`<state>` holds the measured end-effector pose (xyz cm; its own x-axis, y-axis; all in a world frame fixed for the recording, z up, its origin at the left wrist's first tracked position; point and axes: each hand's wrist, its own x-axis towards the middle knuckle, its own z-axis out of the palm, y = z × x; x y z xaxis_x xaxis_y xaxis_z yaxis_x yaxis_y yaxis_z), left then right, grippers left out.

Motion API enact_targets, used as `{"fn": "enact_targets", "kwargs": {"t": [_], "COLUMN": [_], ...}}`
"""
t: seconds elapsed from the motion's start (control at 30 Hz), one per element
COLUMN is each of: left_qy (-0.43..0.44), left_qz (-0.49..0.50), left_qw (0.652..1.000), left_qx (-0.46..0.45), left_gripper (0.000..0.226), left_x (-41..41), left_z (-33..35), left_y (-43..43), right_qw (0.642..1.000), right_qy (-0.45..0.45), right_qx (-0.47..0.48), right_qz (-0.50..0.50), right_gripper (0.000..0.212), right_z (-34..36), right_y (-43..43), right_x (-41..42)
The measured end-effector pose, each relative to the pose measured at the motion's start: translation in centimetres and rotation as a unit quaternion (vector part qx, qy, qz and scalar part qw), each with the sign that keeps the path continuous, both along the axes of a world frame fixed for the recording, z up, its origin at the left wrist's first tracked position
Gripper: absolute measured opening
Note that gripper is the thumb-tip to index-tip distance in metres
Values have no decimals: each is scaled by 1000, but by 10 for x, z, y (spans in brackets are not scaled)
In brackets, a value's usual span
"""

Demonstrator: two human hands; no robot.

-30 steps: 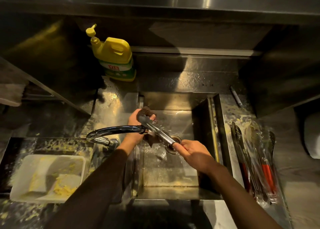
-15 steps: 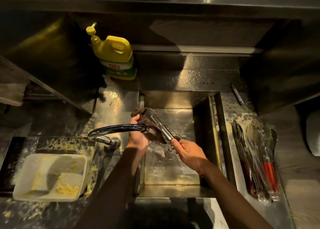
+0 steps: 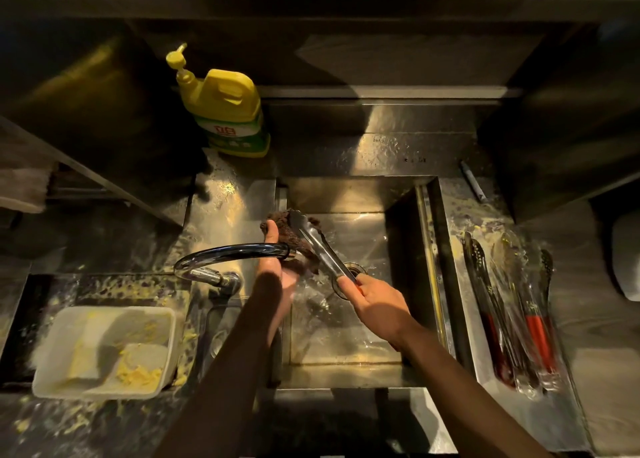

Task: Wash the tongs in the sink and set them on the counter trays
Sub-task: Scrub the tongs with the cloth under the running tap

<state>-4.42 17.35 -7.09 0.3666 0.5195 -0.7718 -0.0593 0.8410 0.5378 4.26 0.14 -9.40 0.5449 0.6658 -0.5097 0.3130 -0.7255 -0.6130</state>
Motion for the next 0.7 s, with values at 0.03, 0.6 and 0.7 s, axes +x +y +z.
{"fn": "enact_targets", "kwargs": {"t": [0.03,0.6,0.7], "left_qy": [-25,132,157], "left_qz": [-18,-143,-96], "left_qw": [999,969,966], "left_qx": [-18,152,181], "left_gripper": [52,68,60], "left_x": [-2,-2,-3], "left_z": [3,-7,-13], "left_y": [-3,-12,-13], "right_qw": [1000,995,988], "right_qy": [10,-41,-102], "right_qx": [1,-15,-31], "right_qz": [-5,87,115], "right_gripper": [63,65,70], "right_z": [0,10,14], "right_y": [1,-8,-7], "right_x": [-4,22,39]}}
